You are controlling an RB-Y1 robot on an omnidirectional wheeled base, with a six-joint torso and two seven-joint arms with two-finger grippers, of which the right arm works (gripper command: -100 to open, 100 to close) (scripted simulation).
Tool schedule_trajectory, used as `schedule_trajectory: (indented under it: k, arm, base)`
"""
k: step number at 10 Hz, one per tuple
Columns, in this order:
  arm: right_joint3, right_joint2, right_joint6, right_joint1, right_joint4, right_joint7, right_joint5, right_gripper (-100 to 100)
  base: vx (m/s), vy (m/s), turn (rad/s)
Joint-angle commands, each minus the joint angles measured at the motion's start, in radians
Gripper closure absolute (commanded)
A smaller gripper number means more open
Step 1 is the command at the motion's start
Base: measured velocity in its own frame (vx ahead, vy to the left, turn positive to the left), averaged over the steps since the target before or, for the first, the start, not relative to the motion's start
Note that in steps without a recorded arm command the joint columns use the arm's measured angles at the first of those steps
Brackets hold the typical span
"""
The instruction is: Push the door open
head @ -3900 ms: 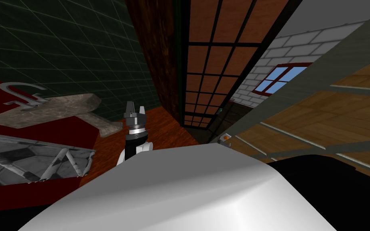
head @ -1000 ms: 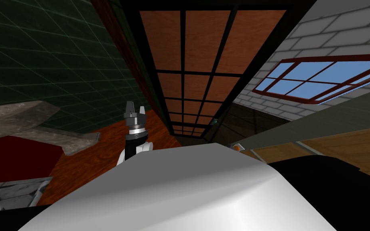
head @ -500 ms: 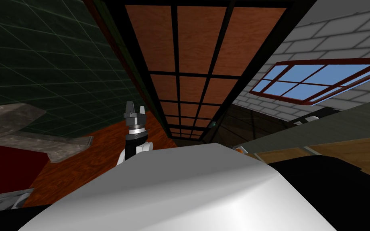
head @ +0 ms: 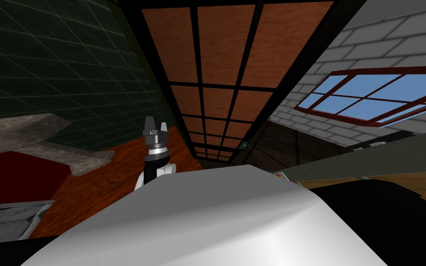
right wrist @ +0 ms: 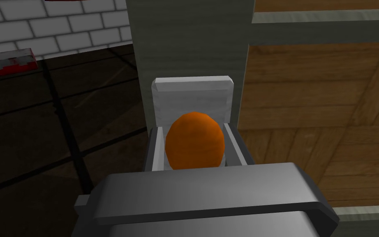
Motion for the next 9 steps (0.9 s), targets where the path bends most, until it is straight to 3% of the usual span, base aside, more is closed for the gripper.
schedule_trajectory:
  k: [1, 7, 9]
  arm:
    - [-0.035, 0.002, -0.035, -0.015, -0.006, 0.032, -0.032, 100]
    - [-0.11, 0.021, -0.113, -0.066, 0.022, 0.092, -0.108, 100]
    - [-0.149, 0.03, -0.154, -0.092, 0.037, 0.123, -0.148, 100]
  base:
    - [-0.075, -0.194, 0.253]
    - [-0.055, -0.124, 0.156]
    - [-0.066, -0.137, 0.218]
